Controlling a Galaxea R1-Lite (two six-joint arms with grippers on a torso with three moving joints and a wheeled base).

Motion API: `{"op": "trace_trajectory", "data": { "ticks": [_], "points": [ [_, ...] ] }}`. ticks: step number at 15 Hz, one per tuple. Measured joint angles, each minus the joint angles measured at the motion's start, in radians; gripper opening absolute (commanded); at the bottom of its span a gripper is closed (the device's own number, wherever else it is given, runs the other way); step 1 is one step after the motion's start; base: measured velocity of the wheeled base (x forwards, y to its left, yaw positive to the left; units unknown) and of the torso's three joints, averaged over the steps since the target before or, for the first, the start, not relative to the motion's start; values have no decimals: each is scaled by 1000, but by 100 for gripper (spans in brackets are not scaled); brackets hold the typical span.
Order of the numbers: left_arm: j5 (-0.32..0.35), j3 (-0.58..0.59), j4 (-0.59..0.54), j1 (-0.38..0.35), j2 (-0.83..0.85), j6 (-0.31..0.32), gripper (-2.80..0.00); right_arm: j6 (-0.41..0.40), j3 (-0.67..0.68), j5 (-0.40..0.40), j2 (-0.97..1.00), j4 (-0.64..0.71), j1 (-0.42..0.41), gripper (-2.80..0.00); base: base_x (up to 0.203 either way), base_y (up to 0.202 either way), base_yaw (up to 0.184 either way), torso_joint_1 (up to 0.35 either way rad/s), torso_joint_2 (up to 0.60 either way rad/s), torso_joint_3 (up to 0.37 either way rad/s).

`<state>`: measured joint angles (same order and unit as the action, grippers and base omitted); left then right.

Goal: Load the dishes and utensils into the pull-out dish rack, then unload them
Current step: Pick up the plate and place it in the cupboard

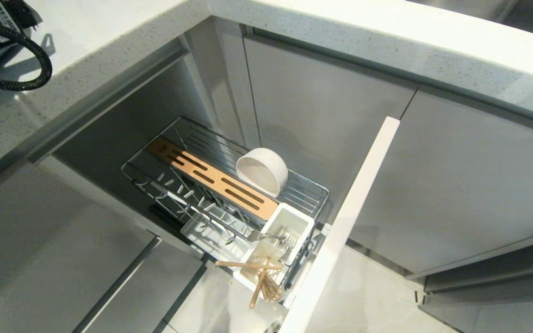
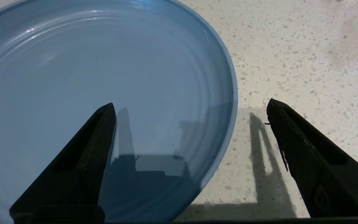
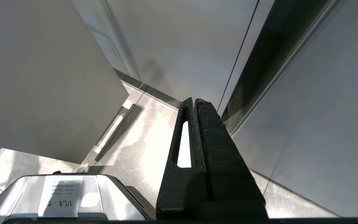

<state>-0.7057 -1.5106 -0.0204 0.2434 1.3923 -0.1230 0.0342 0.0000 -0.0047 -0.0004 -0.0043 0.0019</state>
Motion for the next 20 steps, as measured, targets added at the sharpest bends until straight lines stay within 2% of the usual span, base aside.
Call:
{"op": "trace_trajectory", "data": {
  "ticks": [9, 10, 20],
  "points": [
    [1, -5, -2, -6, 25, -1, 0, 0, 0, 0, 0, 0, 0, -280, 0, 0, 0, 0, 0, 0],
    [1, -4, -2, -6, 25, -1, -280, 0, 0, 0, 0, 0, 0, -280, 0, 0, 0, 0, 0, 0],
    [1, -3, -2, -3, 17, -3, -280, 0, 0, 0, 0, 0, 0, -280, 0, 0, 0, 0, 0, 0]
  ]
}}
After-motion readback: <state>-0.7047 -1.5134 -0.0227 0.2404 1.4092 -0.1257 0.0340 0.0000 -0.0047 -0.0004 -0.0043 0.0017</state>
